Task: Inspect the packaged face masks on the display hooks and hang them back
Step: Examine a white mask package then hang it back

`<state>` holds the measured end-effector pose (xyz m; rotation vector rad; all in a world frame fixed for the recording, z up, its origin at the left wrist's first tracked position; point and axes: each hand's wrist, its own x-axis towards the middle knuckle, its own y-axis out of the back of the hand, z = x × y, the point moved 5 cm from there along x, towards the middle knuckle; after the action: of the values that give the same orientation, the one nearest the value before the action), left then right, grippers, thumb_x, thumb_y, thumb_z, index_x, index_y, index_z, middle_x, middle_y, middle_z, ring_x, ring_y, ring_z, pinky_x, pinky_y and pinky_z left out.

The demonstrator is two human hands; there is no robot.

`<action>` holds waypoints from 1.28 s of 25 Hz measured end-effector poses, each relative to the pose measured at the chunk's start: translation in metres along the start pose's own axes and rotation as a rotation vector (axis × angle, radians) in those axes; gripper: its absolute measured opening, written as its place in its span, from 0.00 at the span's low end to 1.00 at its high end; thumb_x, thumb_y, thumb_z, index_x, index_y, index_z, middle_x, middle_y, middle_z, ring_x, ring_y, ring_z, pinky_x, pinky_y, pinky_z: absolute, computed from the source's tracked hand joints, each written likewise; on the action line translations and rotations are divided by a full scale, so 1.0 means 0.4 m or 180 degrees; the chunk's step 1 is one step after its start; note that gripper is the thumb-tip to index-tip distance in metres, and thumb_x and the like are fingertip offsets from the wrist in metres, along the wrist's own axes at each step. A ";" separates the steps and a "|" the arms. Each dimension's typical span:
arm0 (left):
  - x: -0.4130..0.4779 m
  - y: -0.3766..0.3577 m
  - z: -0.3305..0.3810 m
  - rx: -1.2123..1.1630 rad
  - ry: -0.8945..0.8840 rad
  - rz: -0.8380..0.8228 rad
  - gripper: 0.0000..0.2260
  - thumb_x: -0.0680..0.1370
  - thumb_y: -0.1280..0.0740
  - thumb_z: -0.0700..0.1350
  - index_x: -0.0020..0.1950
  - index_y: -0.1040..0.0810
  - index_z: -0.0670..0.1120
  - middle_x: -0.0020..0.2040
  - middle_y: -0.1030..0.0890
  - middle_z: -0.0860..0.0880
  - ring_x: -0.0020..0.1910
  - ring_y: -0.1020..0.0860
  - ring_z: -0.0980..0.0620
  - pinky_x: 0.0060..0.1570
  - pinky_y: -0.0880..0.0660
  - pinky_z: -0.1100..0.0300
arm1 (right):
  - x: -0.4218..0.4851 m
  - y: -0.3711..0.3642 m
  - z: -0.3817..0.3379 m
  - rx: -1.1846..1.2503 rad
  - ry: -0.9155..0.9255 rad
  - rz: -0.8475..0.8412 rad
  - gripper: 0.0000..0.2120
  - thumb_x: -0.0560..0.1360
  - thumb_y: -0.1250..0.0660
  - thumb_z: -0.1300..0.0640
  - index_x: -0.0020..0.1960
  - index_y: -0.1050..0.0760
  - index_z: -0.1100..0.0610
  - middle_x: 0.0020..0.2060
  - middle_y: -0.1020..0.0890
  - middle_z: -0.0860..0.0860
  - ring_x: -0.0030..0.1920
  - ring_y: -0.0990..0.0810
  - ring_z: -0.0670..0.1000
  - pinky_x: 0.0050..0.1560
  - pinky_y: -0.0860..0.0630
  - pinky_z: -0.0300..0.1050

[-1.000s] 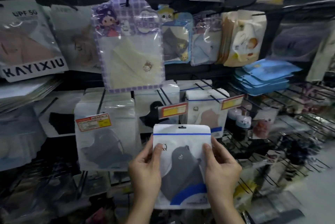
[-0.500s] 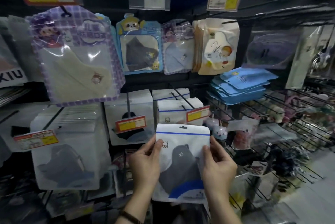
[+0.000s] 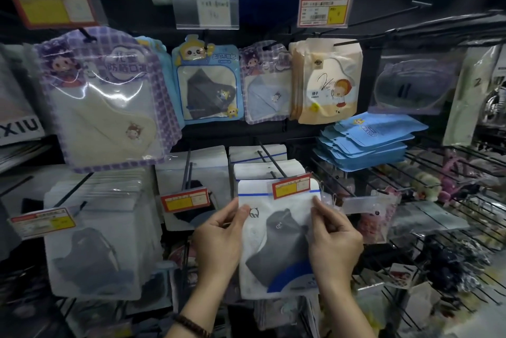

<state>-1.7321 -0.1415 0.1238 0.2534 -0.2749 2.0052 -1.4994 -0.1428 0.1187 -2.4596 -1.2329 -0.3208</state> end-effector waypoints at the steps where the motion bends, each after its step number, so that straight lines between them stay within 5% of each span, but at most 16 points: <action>1: -0.001 -0.002 -0.006 0.0049 0.0006 0.0010 0.14 0.77 0.22 0.48 0.62 0.14 0.51 0.50 0.12 0.61 0.49 0.14 0.66 0.49 0.18 0.68 | 0.002 -0.001 0.005 -0.0087 -0.0028 -0.0029 0.13 0.80 0.25 0.63 0.56 0.12 0.46 0.50 0.11 0.43 0.51 0.13 0.43 0.54 0.18 0.35; 4: 0.009 -0.007 -0.018 0.0217 0.0042 0.0054 0.14 0.77 0.22 0.49 0.63 0.13 0.52 0.50 0.12 0.61 0.48 0.14 0.66 0.47 0.17 0.67 | 0.010 -0.007 0.002 -0.0430 0.0045 -0.0068 0.11 0.80 0.26 0.63 0.58 0.12 0.50 0.51 0.13 0.40 0.52 0.14 0.42 0.59 0.17 0.44; 7: 0.047 -0.020 -0.024 0.0330 0.0005 0.0157 0.16 0.77 0.21 0.49 0.64 0.14 0.48 0.48 0.12 0.59 0.46 0.14 0.65 0.51 0.15 0.60 | 0.024 -0.037 -0.018 -0.0882 0.0187 -0.0349 0.13 0.82 0.29 0.60 0.66 0.15 0.54 0.54 0.18 0.39 0.56 0.19 0.44 0.60 0.26 0.31; 10: 0.091 -0.041 -0.017 0.0424 0.0048 0.0286 0.14 0.77 0.21 0.46 0.62 0.14 0.48 0.44 0.14 0.60 0.44 0.14 0.64 0.43 0.19 0.72 | 0.033 -0.092 -0.019 -0.1218 0.0210 -0.0907 0.17 0.84 0.31 0.56 0.72 0.21 0.56 0.67 0.23 0.50 0.68 0.27 0.47 0.66 0.36 0.35; 15: 0.136 -0.052 -0.004 0.0873 0.0057 0.0403 0.04 0.78 0.23 0.50 0.50 0.15 0.52 0.43 0.14 0.57 0.43 0.17 0.61 0.38 0.26 0.71 | 0.038 -0.144 0.005 -0.1197 0.0175 -0.1237 0.10 0.83 0.30 0.55 0.63 0.21 0.50 0.67 0.27 0.51 0.68 0.29 0.49 0.67 0.36 0.41; 21: 0.144 -0.044 -0.011 0.1277 -0.0024 0.0173 0.05 0.79 0.25 0.50 0.48 0.18 0.51 0.41 0.17 0.57 0.40 0.20 0.62 0.33 0.28 0.75 | 0.016 -0.160 0.028 -0.1406 0.0066 -0.1245 0.25 0.80 0.27 0.53 0.75 0.27 0.50 0.79 0.35 0.52 0.80 0.36 0.56 0.81 0.36 0.61; 24: 0.125 -0.022 -0.022 0.1460 0.0126 0.0010 0.04 0.80 0.26 0.47 0.50 0.20 0.52 0.43 0.16 0.56 0.42 0.18 0.58 0.37 0.27 0.72 | -0.028 -0.173 0.027 -0.1654 -0.0020 -0.1240 0.32 0.80 0.27 0.54 0.81 0.34 0.53 0.85 0.44 0.54 0.85 0.45 0.58 0.83 0.40 0.61; 27: 0.084 0.041 -0.031 0.1850 0.0224 -0.0420 0.03 0.81 0.27 0.48 0.51 0.19 0.55 0.46 0.16 0.59 0.45 0.19 0.63 0.41 0.25 0.69 | -0.108 -0.186 0.027 -0.1824 -0.0347 -0.1281 0.33 0.81 0.28 0.54 0.83 0.35 0.57 0.83 0.40 0.56 0.83 0.40 0.59 0.82 0.37 0.56; 32: 0.022 0.257 -0.030 0.2018 0.0288 -0.1597 0.04 0.79 0.27 0.51 0.45 0.14 0.56 0.40 0.13 0.60 0.42 0.15 0.62 0.52 0.17 0.55 | -0.286 -0.275 0.024 -0.1689 -0.0689 -0.1690 0.22 0.79 0.26 0.56 0.73 0.23 0.52 0.69 0.21 0.52 0.71 0.23 0.51 0.74 0.27 0.49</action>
<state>-1.8293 -0.1740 0.1068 0.5658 0.4568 1.5439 -1.6554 -0.1608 0.0933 -2.5866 -2.1295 -0.5978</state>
